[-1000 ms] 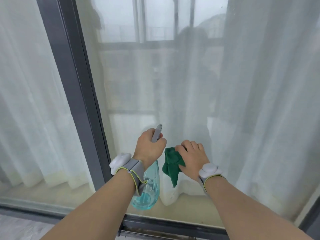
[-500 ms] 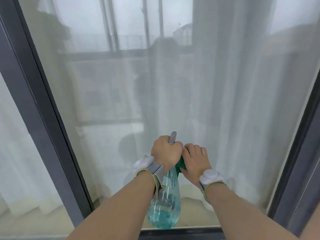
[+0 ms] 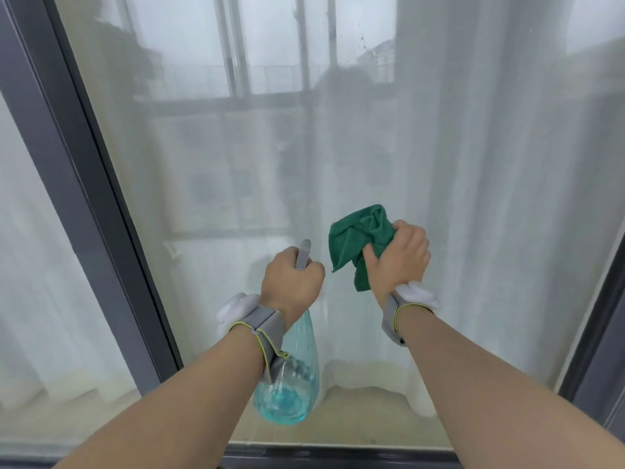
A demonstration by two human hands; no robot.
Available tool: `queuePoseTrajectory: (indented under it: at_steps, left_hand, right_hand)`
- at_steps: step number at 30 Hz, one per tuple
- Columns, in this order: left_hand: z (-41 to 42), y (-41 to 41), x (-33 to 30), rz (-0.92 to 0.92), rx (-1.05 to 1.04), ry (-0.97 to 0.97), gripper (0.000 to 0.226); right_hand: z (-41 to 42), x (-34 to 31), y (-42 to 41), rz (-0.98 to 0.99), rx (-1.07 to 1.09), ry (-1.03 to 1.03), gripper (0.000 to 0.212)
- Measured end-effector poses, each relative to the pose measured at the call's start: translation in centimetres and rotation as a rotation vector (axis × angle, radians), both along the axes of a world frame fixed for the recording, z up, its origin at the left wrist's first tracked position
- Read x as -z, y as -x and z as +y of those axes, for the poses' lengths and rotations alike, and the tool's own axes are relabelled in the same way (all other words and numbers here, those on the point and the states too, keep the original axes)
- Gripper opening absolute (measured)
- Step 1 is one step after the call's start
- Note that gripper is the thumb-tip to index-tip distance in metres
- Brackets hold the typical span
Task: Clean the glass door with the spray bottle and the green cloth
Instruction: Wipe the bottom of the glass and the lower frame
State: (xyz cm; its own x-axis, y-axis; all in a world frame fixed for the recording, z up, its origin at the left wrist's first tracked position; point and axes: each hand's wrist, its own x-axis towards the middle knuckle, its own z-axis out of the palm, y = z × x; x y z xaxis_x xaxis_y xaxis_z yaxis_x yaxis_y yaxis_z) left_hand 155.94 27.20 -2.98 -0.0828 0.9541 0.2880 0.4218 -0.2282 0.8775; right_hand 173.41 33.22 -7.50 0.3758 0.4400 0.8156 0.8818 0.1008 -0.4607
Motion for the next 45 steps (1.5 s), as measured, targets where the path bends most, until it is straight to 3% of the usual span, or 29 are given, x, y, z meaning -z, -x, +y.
queuePoseTrajectory:
  at_steps: [3,7,9,11,16,18,19,24,26,30,32,37,42,45]
  left_hand:
    - [-0.5,-0.7,-0.3,-0.011,-0.007,-0.014,0.013]
    - [-1.0,-0.7,-0.6,-0.078,-0.007,0.004,0.015]
    - [-0.9,-0.6,-0.9,-0.115,-0.001,0.024,0.016]
    - [-0.7,-0.7,-1.3,-0.134,0.008,0.028,0.014]
    - [-0.5,-1.4,-1.1,-0.103,0.010,0.007,0.023]
    - [-0.4,-1.7,-0.9,-0.065,0.001,0.020,0.018]
    - [-0.4,-1.4,-1.4,-0.061,-0.008,0.014,0.014]
    - [-0.4,-1.3,-1.6,-0.117,-0.047,0.015,0.016]
    - [-0.2,-1.3,-1.4,-0.109,-0.057,0.021,0.014]
    - [0.3,-1.1,-0.6,-0.062,-0.080,-0.001,0.024]
    - [0.2,-1.3,-0.4,-0.040,-0.084,0.002,0.021]
    - [0.6,-2.3,0.0,-0.008,-0.055,0.014,0.009]
    - [1.3,-2.5,1.6,-0.041,0.004,0.035,0.032]
    - [2.1,-2.6,3.6,-0.066,0.046,0.015,0.026]
  right_hand:
    - [-0.3,1.1,1.7,-0.079,0.020,0.030,0.056]
    - [-0.1,3.0,3.4,-0.548,-0.054,0.111,0.053]
    - [0.1,2.5,3.1,-0.645,-0.053,0.123,0.049]
    - [0.2,1.9,1.9,-0.612,-0.065,0.131,0.047]
    - [-0.4,2.0,-1.2,-0.127,0.034,0.074,0.056]
    - [-0.6,2.3,0.0,-0.063,0.076,0.089,0.058]
    - [-0.5,1.9,1.2,-0.115,0.072,0.088,0.058]
    - [0.3,2.1,2.9,-0.737,-0.077,0.105,0.059]
    - [0.1,1.9,1.9,-0.729,-0.110,0.134,0.057]
    - [-0.8,1.9,-1.6,-0.446,-0.089,0.154,0.053]
    - [-1.0,2.3,-2.7,-0.403,-0.045,0.113,0.058]
    - [-0.7,2.9,-1.8,-0.526,-0.075,0.107,0.056]
    - [0.0,4.7,-1.7,-0.705,-0.148,0.085,0.052]
    - [0.4,5.1,-2.0,-0.739,-0.159,0.031,0.051]
